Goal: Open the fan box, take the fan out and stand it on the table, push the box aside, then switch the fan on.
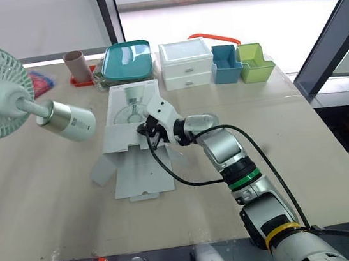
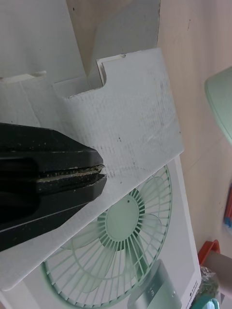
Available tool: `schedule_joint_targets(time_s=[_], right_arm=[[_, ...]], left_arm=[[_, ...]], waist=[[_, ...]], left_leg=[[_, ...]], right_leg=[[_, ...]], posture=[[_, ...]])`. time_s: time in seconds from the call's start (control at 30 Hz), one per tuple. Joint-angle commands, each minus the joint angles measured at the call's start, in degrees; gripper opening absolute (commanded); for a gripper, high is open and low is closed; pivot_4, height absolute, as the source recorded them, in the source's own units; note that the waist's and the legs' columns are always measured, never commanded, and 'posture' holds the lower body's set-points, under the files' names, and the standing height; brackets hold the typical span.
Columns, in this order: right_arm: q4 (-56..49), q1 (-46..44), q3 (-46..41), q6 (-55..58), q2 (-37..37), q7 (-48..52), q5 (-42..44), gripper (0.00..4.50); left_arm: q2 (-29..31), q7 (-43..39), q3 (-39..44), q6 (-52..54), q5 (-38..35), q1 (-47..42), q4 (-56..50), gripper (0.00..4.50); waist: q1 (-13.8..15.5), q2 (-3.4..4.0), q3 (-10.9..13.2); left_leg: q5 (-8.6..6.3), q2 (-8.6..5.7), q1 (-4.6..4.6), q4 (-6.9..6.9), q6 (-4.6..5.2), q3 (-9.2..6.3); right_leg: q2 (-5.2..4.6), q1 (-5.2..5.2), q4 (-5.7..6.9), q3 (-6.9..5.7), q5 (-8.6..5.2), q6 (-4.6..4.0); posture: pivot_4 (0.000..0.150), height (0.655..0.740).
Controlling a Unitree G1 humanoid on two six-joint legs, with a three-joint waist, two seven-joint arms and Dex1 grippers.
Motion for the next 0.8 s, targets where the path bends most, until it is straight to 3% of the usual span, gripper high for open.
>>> schedule_joint_targets(time_s=[0.03, 0.43, 0.8], right_arm=[[-1.0, -1.0, 0.2, 0.2, 0.5, 0.8, 0.4, 0.0], [-0.1, -2.1, 0.2, -0.6, 1.8, 1.9, 0.6, 0.0], [0.6, -1.8, 0.4, -0.9, 2.1, 2.3, 0.2, 0.0]], left_arm=[[-1.3, 1.8, 5.1, -1.0, 1.2, 1.0, -1.7, 1.91], [-9.3, 8.5, 5.3, 0.1, 4.7, 9.9, -9.2, 1.91], [-11.1, 17.1, -0.3, 4.0, 9.9, 8.3, -9.8, 1.91]], waist=[[0.0, -0.01, 0.0], [0.0, -0.14, 0.0], [0.0, -0.19, 0.0]], left_leg=[[0.0, 0.0, -0.01, 0.0, 0.0, -0.01], [0.0, 0.02, -0.06, -0.01, -0.01, -0.05], [0.0, 0.02, -0.06, -0.01, -0.01, -0.08]], right_leg=[[0.0, 0.0, 0.0, -0.01, 0.0, 0.0], [-0.01, -0.01, -0.04, -0.06, 0.0, -0.02], [-0.01, -0.01, -0.03, -0.09, 0.01, -0.04]], posture=[[0.15, 0.74], [0.15, 0.74], [0.15, 0.74]])
